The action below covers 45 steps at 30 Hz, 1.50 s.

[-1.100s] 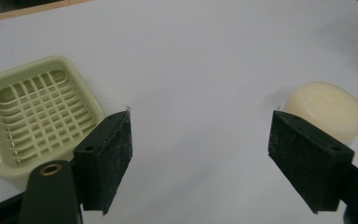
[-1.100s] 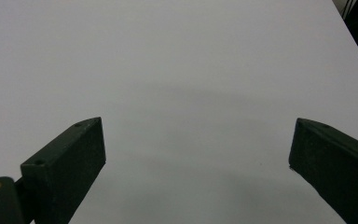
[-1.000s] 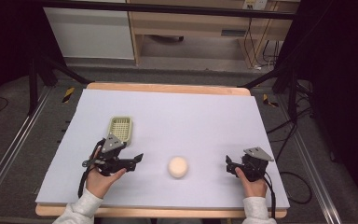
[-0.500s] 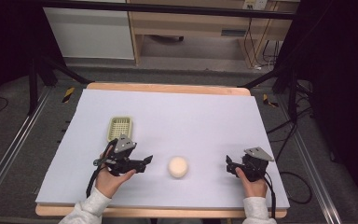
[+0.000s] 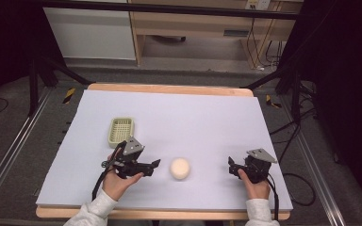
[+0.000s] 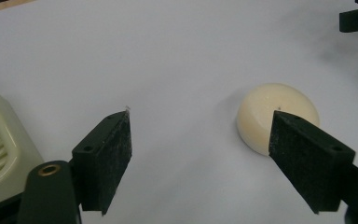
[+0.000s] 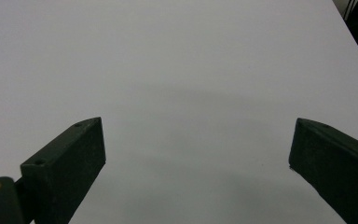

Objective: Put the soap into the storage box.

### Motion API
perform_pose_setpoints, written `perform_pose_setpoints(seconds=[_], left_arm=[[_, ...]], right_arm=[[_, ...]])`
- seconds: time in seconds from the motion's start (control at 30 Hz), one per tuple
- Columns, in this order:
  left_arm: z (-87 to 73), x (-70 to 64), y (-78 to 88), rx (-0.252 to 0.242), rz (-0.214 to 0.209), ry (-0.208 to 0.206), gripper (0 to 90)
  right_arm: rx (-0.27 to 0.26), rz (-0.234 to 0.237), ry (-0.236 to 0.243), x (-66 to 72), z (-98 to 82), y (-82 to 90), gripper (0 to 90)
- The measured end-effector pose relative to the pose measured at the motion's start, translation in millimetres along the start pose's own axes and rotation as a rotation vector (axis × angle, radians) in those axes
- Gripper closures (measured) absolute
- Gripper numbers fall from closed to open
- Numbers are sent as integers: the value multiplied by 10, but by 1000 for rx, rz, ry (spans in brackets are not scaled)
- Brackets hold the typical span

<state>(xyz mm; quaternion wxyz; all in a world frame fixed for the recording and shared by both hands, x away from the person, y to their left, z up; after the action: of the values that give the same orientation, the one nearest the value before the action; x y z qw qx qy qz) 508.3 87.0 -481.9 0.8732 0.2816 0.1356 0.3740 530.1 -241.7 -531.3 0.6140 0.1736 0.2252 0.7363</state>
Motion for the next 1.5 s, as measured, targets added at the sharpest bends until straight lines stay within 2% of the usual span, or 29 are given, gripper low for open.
perform_pose_setpoints(seconds=[0.53,0.73,1.5], left_arm=[[19,-144,-101,16,-27,-10,209],[50,-245,-165,21,-44,-24,205],[81,-428,-303,41,-70,-36,198]], right_arm=[[3,14,2,31,-7,-15,40],[2,14,0,29,-6,-13,40],[-5,15,-5,17,6,-2,40]])
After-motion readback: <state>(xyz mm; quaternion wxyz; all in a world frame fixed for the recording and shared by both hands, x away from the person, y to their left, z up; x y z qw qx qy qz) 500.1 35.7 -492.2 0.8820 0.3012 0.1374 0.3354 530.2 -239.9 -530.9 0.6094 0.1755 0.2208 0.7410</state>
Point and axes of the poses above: each handheld gripper's, and its own axes: y roughly backward along the jaws, z roughly out of its top, x roughly to its left, the point moved 10 cm from there along -y, roughly forward along the jaws
